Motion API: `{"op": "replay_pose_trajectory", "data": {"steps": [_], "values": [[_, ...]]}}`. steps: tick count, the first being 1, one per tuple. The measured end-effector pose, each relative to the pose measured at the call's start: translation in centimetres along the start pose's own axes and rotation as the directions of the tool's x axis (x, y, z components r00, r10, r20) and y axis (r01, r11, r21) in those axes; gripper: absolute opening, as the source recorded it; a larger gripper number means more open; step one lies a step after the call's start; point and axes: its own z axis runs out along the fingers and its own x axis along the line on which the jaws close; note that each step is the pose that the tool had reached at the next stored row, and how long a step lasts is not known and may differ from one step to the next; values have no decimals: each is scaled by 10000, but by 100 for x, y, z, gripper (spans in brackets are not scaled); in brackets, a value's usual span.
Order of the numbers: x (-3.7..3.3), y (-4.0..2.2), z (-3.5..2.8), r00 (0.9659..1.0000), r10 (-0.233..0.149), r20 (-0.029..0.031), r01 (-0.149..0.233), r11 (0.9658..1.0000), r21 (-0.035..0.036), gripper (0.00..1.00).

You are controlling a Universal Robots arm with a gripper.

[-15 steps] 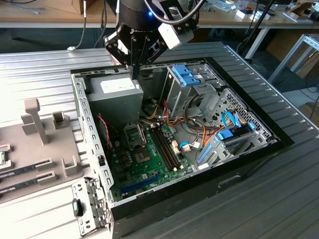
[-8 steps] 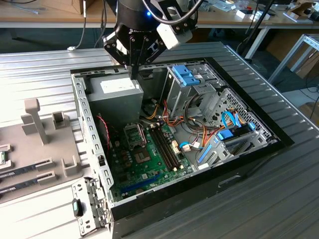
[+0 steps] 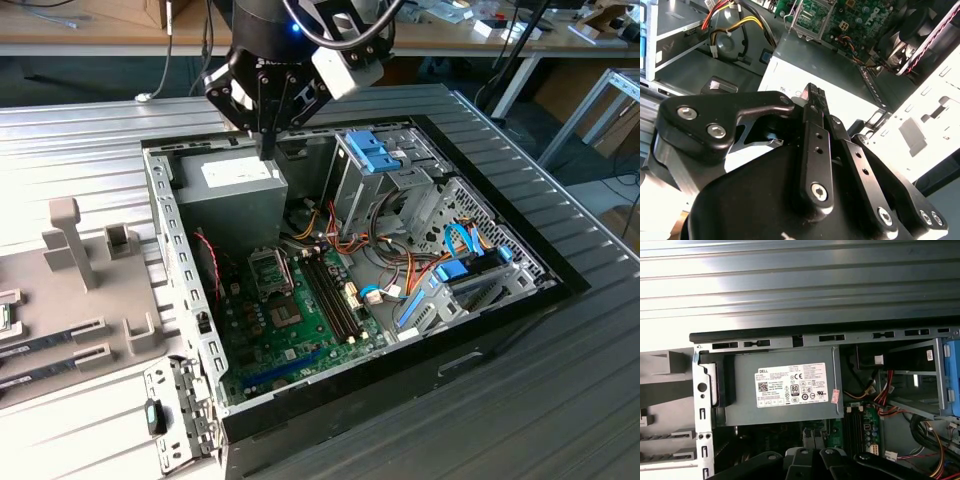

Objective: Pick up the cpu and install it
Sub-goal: 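Reach for the cpu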

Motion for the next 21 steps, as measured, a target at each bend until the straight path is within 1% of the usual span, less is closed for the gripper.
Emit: {"op": "replay_pose_trajectory", "data": {"steps": [15, 17, 21], "values": [[30, -2, 0, 10000, 0, 0, 0, 10000, 0, 11], [55, -5, 7, 10000, 0, 0, 0, 10000, 0, 11], [62, -5, 7, 10000, 1, 1, -1, 10000, -1, 11]]}}
